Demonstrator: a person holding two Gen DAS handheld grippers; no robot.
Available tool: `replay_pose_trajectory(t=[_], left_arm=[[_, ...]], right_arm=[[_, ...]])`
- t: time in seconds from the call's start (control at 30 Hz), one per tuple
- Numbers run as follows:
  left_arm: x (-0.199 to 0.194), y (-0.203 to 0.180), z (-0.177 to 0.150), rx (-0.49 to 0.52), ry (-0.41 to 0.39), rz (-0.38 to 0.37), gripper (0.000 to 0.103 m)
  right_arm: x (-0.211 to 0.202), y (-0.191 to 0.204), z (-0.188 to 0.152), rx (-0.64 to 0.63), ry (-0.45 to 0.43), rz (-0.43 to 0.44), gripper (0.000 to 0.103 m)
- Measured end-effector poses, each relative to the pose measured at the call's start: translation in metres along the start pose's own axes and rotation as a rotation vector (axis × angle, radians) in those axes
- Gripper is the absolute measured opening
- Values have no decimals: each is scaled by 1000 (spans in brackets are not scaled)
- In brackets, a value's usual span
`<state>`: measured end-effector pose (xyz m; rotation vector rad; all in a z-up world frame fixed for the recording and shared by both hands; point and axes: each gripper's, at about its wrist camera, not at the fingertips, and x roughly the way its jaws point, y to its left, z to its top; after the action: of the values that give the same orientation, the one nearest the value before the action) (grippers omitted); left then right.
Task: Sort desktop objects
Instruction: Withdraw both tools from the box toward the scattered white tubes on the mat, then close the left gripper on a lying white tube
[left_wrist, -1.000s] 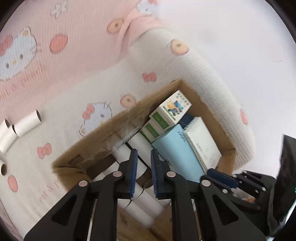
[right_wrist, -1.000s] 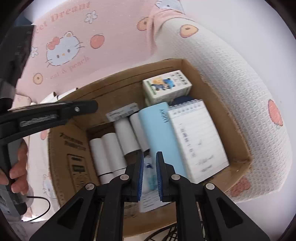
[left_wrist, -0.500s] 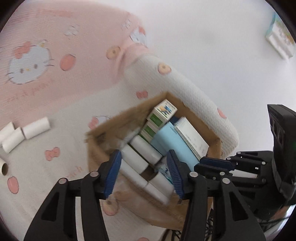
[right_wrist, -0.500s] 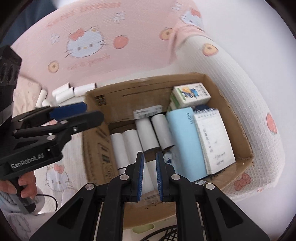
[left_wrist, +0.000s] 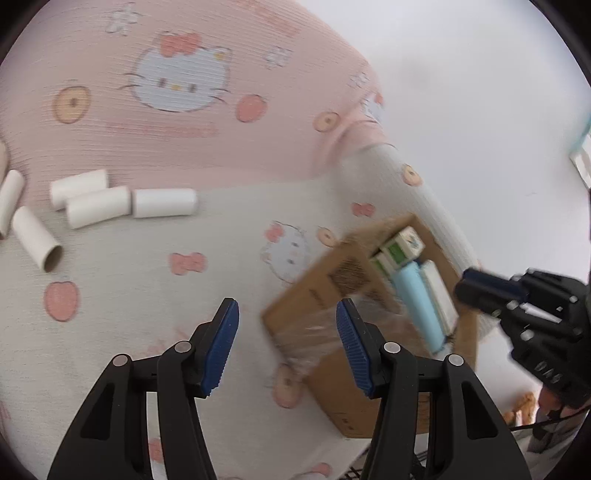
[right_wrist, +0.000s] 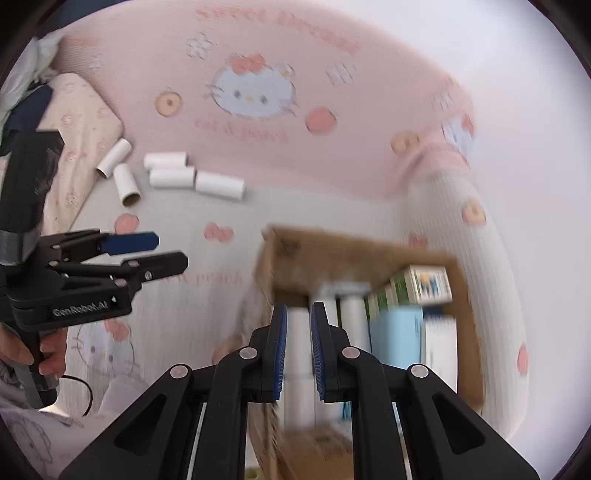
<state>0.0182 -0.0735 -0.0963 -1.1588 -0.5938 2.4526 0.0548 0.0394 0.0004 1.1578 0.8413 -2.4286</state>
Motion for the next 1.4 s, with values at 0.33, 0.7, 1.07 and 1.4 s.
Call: replay_pose_trajectory(t=[0.33, 0.7, 1.07, 1.4], left_arm=[[-3, 84, -15, -162, -5, 114, 59], [-1, 125, -36, -198, 65, 154, 59], [9, 143, 1, -102, 28, 218, 59], [44, 157, 61, -59, 58, 197, 59]], right_arm=[[30, 45, 41, 34, -130, 224, 10], [89, 84, 53, 103, -173, 467, 10], [131, 82, 90, 158, -6, 429, 10], [173, 33, 141, 371, 271, 398, 11]])
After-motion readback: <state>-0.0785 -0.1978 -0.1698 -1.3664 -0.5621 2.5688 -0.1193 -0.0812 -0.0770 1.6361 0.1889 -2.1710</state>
